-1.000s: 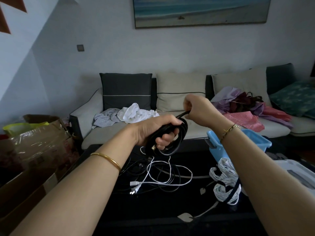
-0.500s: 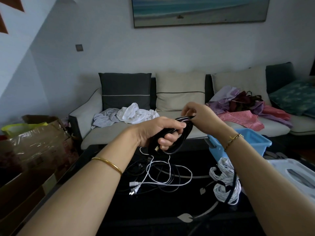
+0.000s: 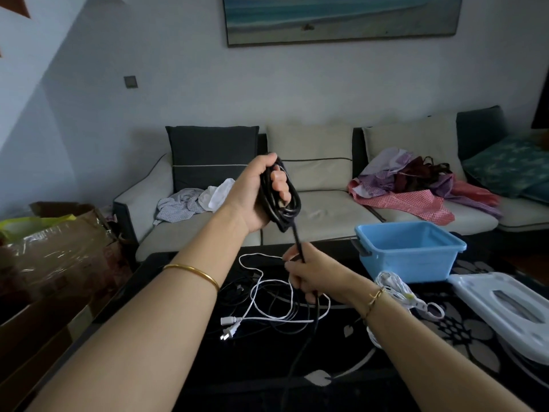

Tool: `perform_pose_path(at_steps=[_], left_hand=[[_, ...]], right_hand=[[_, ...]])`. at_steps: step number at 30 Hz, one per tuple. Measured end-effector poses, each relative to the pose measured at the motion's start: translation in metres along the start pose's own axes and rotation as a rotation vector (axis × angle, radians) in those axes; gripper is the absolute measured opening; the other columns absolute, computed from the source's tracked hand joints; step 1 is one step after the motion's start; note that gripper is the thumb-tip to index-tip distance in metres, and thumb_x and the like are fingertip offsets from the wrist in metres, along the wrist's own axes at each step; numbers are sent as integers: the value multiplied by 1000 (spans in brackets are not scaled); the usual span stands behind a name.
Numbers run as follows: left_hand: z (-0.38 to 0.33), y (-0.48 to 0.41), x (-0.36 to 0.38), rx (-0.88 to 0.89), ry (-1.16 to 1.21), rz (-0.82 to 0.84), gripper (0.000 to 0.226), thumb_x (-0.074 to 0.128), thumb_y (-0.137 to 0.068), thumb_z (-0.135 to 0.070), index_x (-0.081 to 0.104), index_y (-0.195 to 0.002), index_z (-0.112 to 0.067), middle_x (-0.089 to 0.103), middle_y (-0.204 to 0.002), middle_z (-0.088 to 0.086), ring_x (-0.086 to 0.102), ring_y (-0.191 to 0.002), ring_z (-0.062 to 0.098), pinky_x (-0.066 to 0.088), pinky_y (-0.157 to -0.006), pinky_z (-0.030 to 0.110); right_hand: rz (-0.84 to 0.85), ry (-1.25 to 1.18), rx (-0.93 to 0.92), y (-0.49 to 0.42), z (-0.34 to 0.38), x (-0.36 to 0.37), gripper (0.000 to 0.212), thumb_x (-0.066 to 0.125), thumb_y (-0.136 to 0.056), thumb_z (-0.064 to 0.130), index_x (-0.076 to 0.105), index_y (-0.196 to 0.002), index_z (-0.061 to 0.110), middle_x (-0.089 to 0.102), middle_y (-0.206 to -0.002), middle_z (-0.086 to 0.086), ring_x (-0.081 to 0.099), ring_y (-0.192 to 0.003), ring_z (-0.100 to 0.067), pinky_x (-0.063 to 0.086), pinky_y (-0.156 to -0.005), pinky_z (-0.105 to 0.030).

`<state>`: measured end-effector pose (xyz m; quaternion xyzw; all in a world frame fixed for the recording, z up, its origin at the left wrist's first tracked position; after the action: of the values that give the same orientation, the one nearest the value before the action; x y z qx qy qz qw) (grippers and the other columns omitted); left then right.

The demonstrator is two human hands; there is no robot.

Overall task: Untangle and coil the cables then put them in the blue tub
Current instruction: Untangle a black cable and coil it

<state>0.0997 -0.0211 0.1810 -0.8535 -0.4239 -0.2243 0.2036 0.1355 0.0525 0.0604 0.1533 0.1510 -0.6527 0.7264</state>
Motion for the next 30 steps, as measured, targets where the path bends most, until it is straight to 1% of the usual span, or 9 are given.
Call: perform_pose_path(at_steps=[3, 8, 10, 13, 16, 18, 21, 24, 30], left_hand=[[-4, -5, -8, 131, -29, -153, 30, 50, -95, -22, 38, -68, -18, 42, -46, -6, 40, -37, 8, 39, -44, 17], [-16, -6, -26, 239, -187, -313, 32, 53, -95, -18, 43, -65, -15, 45, -47, -4, 42, -39, 10, 39, -46, 21], [-21, -7, -37, 274, -298, -367, 36, 53, -94, -18, 44, -60, -12, 47, -46, -1, 43, -39, 12, 40, -46, 23], [-21, -4, -42, 321, -655, -392, 43, 51, -94, -20, 47, -53, -5, 50, -41, 5, 47, -38, 15, 39, -43, 21], [-8, -2, -34, 320, -949, -298, 44, 51, -95, -18, 51, -54, -2, 53, -41, 3, 50, -38, 14, 42, -45, 21], [5, -3, -30, 265, -1084, -212, 38, 54, -95, -20, 54, -63, 1, 56, -44, 5, 55, -45, 22, 46, -51, 26], [17, -2, -32, 166, -991, -122, 32, 54, -96, -25, 51, -75, -2, 56, -58, 10, 53, -47, 21, 46, -52, 30], [28, 1, -32, 36, -1062, -18, 38, 50, -97, -40, 50, -79, -6, 53, -64, 13, 50, -48, 21, 45, -55, 30], [45, 14, -23, -189, -838, 103, 58, 28, -93, -63, 45, -89, -7, 43, -48, -1, 38, -37, 12, 40, -45, 24]], right_hand=[[173, 49, -35, 14, 22, 15, 21, 41, -96, 5, 43, -116, 0, 56, -64, -5, 49, -39, -14, 47, -45, -25], [209, 77, -38, 36, 47, -2, 21, 43, -98, 6, 47, -110, -10, 56, -56, -10, 52, -34, -15, 49, -45, -25], [180, 112, -35, 43, 55, -15, 22, 47, -98, 11, 51, -104, -11, 57, -56, -11, 51, -32, -14, 46, -40, -21], [11, 303, -109, 44, 76, -39, 27, 55, -93, 14, 59, -95, -12, 56, -59, -12, 42, -29, -11, 33, -35, -15], [-96, 458, -192, 42, 98, -46, 17, 58, -86, 8, 66, -92, -5, 56, -56, -5, 37, -34, -11, 30, -34, -16], [-178, 512, -268, 41, 113, -53, 10, 61, -81, 6, 68, -88, 6, 60, -57, -1, 38, -35, -4, 30, -35, -14], [-267, 513, -317, 38, 125, -75, 9, 66, -81, 8, 63, -87, 14, 64, -62, 0, 44, -35, 1, 30, -35, -10], [-225, 466, -289, 33, 118, -84, 7, 71, -81, 11, 64, -84, 12, 65, -61, 0, 44, -41, -3, 32, -38, -11], [-234, 239, -367, 24, 102, -94, 12, 76, -77, 8, 68, -86, 4, 65, -65, -5, 44, -43, -2, 35, -45, -14]])
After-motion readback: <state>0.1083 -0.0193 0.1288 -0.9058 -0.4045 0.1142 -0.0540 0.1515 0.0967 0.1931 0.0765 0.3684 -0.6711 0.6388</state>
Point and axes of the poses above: each hand's wrist, its own y-axis away from the middle knuckle, its own x-axis out of the palm, z = x × y, the point moved 7 cm from there along -y, towards the middle knuckle
